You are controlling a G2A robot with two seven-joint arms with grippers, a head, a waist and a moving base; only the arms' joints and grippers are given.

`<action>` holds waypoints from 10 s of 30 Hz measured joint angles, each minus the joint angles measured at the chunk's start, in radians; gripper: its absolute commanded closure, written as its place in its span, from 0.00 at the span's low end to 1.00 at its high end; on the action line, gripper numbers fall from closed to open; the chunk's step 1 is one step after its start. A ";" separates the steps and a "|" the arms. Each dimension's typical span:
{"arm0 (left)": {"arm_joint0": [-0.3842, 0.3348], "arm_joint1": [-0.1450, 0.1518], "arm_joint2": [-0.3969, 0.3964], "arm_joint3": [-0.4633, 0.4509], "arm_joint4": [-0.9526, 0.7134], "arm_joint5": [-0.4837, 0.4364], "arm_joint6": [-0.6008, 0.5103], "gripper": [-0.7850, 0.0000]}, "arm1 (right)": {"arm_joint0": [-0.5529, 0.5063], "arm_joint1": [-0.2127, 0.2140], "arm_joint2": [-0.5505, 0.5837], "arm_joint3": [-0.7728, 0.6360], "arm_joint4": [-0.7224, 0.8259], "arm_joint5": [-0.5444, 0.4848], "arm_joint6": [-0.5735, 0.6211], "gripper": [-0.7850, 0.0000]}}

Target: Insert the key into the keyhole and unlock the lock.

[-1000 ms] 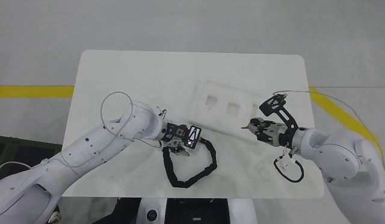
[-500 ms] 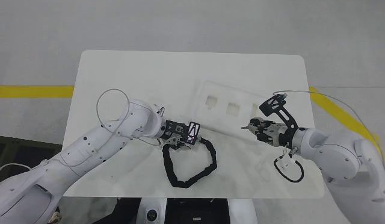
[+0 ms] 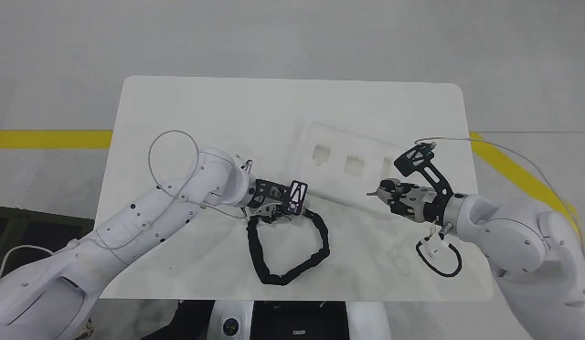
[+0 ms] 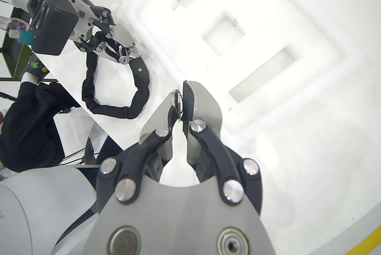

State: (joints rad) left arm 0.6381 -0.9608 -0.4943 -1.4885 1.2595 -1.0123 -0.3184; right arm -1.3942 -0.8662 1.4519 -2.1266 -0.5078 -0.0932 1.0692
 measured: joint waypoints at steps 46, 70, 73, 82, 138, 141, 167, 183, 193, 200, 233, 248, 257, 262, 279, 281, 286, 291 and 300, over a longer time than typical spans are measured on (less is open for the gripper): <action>0.203 0.081 -0.224 0.040 0.021 0.000 0.576 1.00 | -0.009 -0.003 -0.022 0.010 0.052 -0.041 -0.034 1.00; 0.245 0.054 -0.206 0.141 0.272 0.113 1.125 1.00 | 0.057 -0.023 -0.133 0.030 0.213 -0.086 -0.134 1.00; 0.246 0.054 -0.206 0.141 0.272 0.113 1.125 1.00 | 0.058 -0.023 -0.133 0.031 0.213 -0.084 -0.134 1.00; 0.252 0.052 -0.209 0.125 0.264 0.125 1.108 1.00 | 0.058 -0.023 -0.133 0.031 0.213 -0.084 -0.134 1.00; 0.112 0.017 -0.037 0.285 0.418 0.384 1.509 1.00 | 0.020 -0.038 -0.210 -0.139 0.124 0.055 -0.255 1.00; 0.112 0.017 -0.037 0.285 0.418 0.384 1.509 1.00 | 0.030 -0.042 -0.228 -0.134 0.116 0.074 -0.265 1.00; 0.112 0.017 -0.037 0.285 0.418 0.384 1.509 1.00 | 0.086 -0.064 -0.290 -0.106 0.097 0.098 -0.259 1.00; 0.112 0.017 -0.037 0.285 0.418 0.384 1.509 1.00 | 0.089 -0.072 -0.289 -0.097 0.090 0.114 -0.269 1.00; 0.112 0.017 -0.037 0.285 0.418 0.384 1.509 1.00 | 0.091 -0.077 -0.286 -0.093 0.100 0.107 -0.271 1.00; 0.112 0.017 -0.037 0.285 0.418 0.384 1.509 1.00 | 0.100 -0.081 -0.295 -0.086 0.096 0.110 -0.270 1.00; 0.112 0.017 -0.037 0.285 0.418 0.384 1.509 1.00 | 0.113 -0.098 -0.297 -0.076 0.088 0.128 -0.279 1.00; 0.112 0.017 -0.037 0.285 0.418 0.384 1.509 1.00 | 0.126 -0.106 -0.308 -0.077 0.083 0.132 -0.272 1.00; 0.112 0.017 -0.037 0.285 0.418 0.384 1.509 1.00 | 0.136 -0.112 -0.315 -0.072 0.078 0.144 -0.275 1.00; 0.112 0.017 -0.037 0.285 0.418 0.384 1.509 1.00 | 0.142 -0.115 -0.322 -0.070 0.073 0.147 -0.270 1.00; 0.172 0.020 -0.098 0.240 0.354 0.378 1.457 1.00 | 0.117 -0.119 -0.316 -0.074 0.062 0.140 -0.271 1.00; 0.178 0.020 -0.105 0.240 0.352 0.375 1.456 1.00 | 0.113 -0.119 -0.313 -0.075 0.062 0.138 -0.271 1.00; 0.189 0.018 -0.120 0.236 0.351 0.369 1.451 1.00 | 0.108 -0.120 -0.311 -0.074 0.061 0.132 -0.268 1.00; 0.197 0.016 -0.132 0.233 0.352 0.364 1.449 1.00 | 0.112 -0.123 -0.318 -0.069 0.061 0.129 -0.265 1.00; 0.208 0.011 -0.153 0.232 0.359 0.355 1.446 1.00 | 0.131 -0.129 -0.337 -0.058 0.059 0.135 -0.256 1.00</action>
State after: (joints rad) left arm 0.8461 -0.9496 -0.6469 -1.2568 1.6180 -0.6572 1.1275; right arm -1.2637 -0.9954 1.1149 -2.1850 -0.4493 0.0422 0.8130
